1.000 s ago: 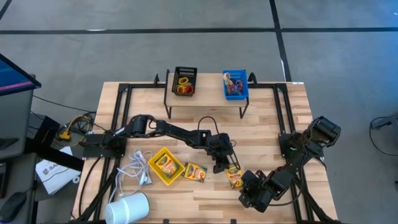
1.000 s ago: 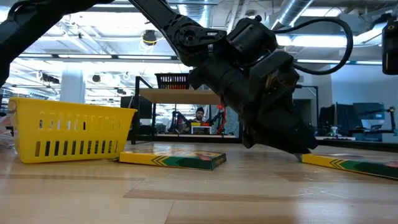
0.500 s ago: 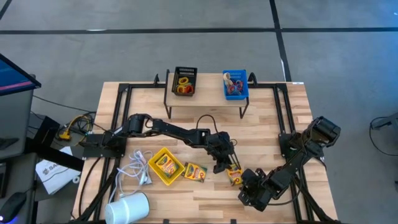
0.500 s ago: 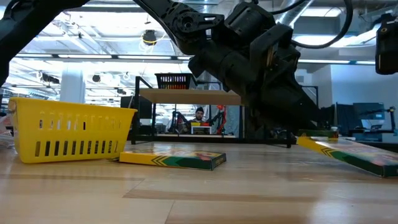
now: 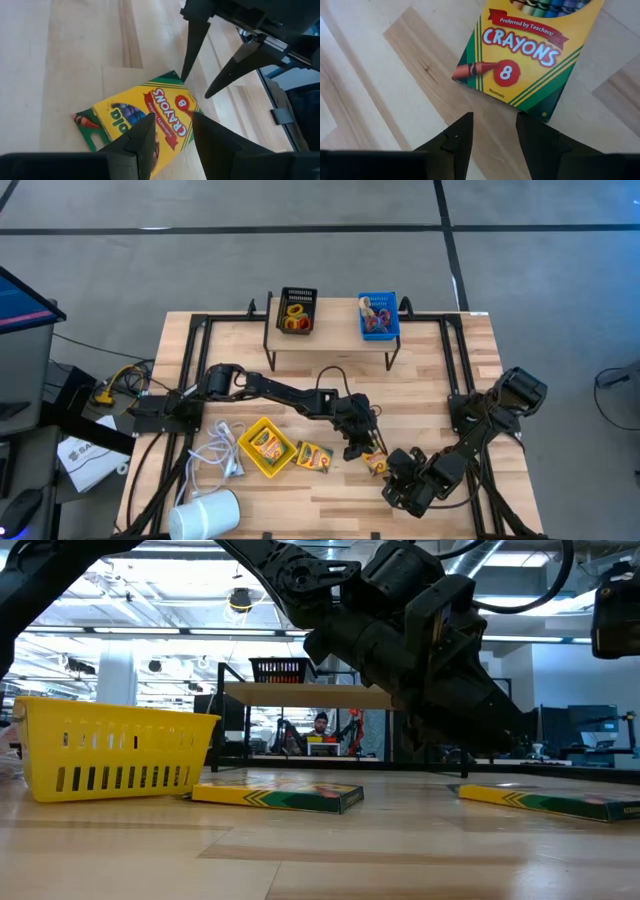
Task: Pick & Place Office Desk Supplies
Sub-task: Put the yellow crayon box into the yellow bin
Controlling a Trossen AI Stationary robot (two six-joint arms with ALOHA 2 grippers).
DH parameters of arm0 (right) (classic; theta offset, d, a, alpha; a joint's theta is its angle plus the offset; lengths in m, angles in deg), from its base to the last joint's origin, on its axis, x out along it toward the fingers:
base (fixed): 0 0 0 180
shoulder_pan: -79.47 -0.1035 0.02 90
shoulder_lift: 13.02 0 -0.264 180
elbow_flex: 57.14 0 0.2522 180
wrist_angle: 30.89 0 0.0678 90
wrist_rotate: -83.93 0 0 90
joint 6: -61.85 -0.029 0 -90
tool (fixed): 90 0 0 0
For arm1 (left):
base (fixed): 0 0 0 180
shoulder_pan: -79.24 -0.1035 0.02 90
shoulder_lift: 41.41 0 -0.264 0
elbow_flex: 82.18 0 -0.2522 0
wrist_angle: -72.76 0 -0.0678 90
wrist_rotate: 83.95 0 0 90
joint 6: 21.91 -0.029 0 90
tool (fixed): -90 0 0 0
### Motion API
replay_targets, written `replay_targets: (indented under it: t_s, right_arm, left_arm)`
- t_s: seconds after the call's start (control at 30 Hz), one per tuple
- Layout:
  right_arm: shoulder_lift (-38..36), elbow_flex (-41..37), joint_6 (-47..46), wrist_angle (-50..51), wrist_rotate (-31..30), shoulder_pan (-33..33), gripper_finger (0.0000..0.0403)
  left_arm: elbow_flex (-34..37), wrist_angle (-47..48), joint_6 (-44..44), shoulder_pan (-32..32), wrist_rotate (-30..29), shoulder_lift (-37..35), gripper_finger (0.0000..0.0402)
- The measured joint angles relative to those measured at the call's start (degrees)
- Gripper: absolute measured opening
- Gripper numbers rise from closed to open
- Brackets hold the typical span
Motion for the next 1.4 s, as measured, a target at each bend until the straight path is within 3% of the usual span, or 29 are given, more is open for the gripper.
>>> replay_targets:
  t_s: [0.23,0.43,0.6,1.03,1.4]
  right_arm:
    - [0.0,0.0,-0.2,-0.1,0.1,0.0,0.0150]
    - [0.0,0.0,-0.2,-0.1,0.1,0.0,0.0150]
    - [0.0,0.0,-0.2,-0.2,0.2,-0.2,0.0150]
    - [0.0,0.0,-0.1,-0.2,0.4,-0.2,0.0150]
    - [0.0,0.0,-0.1,-0.2,0.7,-0.2,0.0150]
  left_arm:
    - [0.0,0.9,0.0,-0.2,-1.6,0.0,0.0126]
    - [0.0,6.4,0.0,-1.1,-12.7,0.0,0.0126]
    - [0.0,9.5,0.0,-2.2,-17.4,0.0,0.0126]
    - [1.6,7.2,2.5,-1.2,-11.0,0.0,0.0126]
    - [1.6,7.0,2.6,-0.5,-8.9,0.0,0.0126]
